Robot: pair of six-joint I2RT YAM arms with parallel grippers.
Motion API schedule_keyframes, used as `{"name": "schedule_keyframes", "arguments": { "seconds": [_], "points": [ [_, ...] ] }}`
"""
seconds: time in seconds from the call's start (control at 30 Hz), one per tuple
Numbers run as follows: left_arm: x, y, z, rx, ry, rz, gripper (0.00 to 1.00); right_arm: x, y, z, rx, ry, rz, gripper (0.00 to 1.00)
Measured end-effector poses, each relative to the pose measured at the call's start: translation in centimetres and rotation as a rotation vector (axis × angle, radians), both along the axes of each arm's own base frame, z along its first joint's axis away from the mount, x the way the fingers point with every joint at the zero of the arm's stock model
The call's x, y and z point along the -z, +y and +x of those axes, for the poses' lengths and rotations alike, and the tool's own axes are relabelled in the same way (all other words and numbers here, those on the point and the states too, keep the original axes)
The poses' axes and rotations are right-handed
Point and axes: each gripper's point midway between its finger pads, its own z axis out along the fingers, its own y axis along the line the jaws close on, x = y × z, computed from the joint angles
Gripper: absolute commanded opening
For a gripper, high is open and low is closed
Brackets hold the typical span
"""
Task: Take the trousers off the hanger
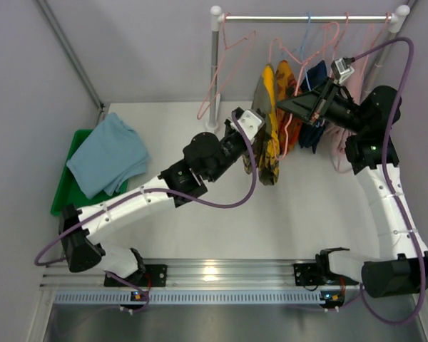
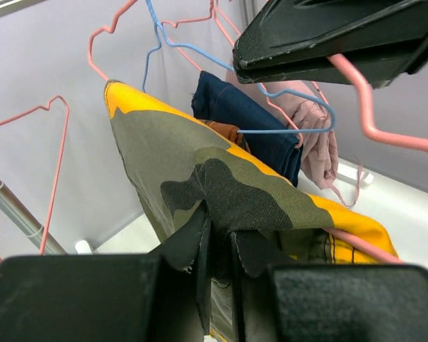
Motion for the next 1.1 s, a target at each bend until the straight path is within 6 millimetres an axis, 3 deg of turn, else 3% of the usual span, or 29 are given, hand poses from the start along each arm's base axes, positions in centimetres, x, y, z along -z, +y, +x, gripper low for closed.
{"name": "schedule_keyframes", "arguments": {
  "seconds": [0.3, 0.6, 0.87, 1.1],
  "points": [
    [-1.5, 0.8, -1.6, 0.056, -0.027, 0.009, 0.0, 0.4, -2.3, 1.7, 0.07, 0.003, -0.008, 0.0],
    [-2.2, 0.5, -2.1, 0.088, -0.028, 0.024, 0.0, 1.1, -2.7, 2.4, 0.103, -0.008, -0.039, 0.0],
    [-10.5, 0.4, -1.8, 0.074, -0.144, -0.064, 0.0, 4.5, -3.4, 2.7, 0.146, -0.01, -0.099, 0.0],
    [-15.4, 0.1, -1.3, 0.049, -0.262, -0.101, 0.0, 7.9, -3.5, 1.8, 0.15, 0.022, -0.153, 0.0]
  ]
}}
